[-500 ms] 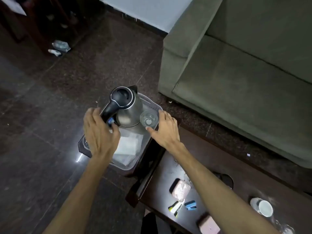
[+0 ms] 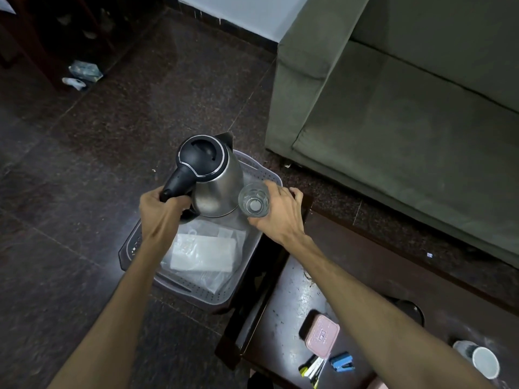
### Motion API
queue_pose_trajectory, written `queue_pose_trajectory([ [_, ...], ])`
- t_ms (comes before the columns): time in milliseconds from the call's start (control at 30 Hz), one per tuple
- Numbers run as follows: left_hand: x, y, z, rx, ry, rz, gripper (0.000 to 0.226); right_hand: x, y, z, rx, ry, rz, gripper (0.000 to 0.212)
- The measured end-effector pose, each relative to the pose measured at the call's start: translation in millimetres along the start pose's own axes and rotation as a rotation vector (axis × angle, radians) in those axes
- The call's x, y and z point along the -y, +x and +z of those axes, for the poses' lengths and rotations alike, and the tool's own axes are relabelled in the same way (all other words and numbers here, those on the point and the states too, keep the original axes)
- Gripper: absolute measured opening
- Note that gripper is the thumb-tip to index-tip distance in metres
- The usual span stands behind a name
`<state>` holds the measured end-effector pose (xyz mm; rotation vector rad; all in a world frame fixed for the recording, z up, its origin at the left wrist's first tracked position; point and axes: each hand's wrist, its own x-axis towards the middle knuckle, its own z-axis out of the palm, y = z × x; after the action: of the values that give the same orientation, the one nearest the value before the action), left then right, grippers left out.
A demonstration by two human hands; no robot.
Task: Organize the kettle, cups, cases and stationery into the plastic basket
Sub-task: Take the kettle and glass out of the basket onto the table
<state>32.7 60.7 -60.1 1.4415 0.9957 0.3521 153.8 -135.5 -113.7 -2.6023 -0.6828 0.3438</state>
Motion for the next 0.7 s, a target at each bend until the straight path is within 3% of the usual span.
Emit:
queue_pose_trajectory([
  [167, -11.7, -14.3, 13.7, -0.114, 0.016, 0.142, 0.036, -5.1, -7.0, -17.1, -0.041, 0.157, -0.024, 0.08],
  [300, -11.7, -27.0, 13.1, -0.175, 0.011, 0.155, 0.03, -8.1, -12.9, -31.6, -0.051, 0.277, -0.024, 0.08],
  [500, -28.3, -59.2, 14.4, -0.218, -0.032, 0.304, 0.045, -20.6, -28.4, -53.1, -0.197, 0.365, -0.048, 0.078],
  [700, -57.4, -99.3, 27.6, -0.256, -0.179, 0.379, 0.024, -62.4, -61.6, -74.9, -0.293, 0.378, 0.123, 0.078],
])
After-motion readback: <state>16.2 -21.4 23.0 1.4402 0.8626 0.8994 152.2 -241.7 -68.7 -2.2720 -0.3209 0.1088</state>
